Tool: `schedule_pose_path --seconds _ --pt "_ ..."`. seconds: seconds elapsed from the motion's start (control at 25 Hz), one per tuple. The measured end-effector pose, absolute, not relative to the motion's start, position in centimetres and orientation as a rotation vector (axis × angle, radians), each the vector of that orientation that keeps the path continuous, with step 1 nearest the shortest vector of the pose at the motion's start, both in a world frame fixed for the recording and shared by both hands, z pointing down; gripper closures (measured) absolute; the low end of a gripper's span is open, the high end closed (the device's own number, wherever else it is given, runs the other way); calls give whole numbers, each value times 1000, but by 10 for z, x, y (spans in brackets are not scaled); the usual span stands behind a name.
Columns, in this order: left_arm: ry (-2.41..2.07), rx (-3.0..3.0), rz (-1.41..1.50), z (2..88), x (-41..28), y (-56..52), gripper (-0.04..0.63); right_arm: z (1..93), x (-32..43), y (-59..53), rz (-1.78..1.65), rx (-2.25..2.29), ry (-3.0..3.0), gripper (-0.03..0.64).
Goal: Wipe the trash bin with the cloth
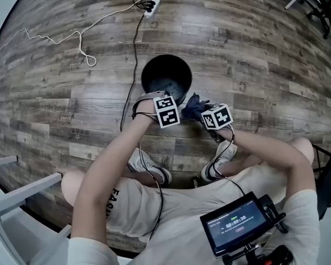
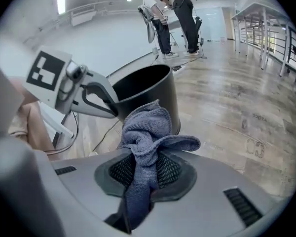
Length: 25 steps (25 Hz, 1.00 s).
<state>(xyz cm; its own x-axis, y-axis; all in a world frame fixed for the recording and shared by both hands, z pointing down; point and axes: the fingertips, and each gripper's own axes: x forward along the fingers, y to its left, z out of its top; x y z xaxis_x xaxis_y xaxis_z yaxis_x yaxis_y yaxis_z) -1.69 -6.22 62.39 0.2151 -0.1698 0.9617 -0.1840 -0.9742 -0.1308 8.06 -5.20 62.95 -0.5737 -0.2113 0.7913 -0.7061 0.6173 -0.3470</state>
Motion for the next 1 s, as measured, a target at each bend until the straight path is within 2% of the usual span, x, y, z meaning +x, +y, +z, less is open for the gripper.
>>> schedule_pose_path --seconds 0.16,0.36,0.76,1.0 --pt "-500 2335 1836 623 -6 -63 537 591 80 -59 859 756 -2176 534" --pt "-529 2379 1549 598 15 -63 537 568 74 -67 759 743 -2211 535" --pt "-314 2512 1887 619 -11 -51 523 589 48 -72 781 673 -2160 535" --pt "-223 2545 1990 622 -7 -48 546 615 37 -84 823 705 -2121 535"
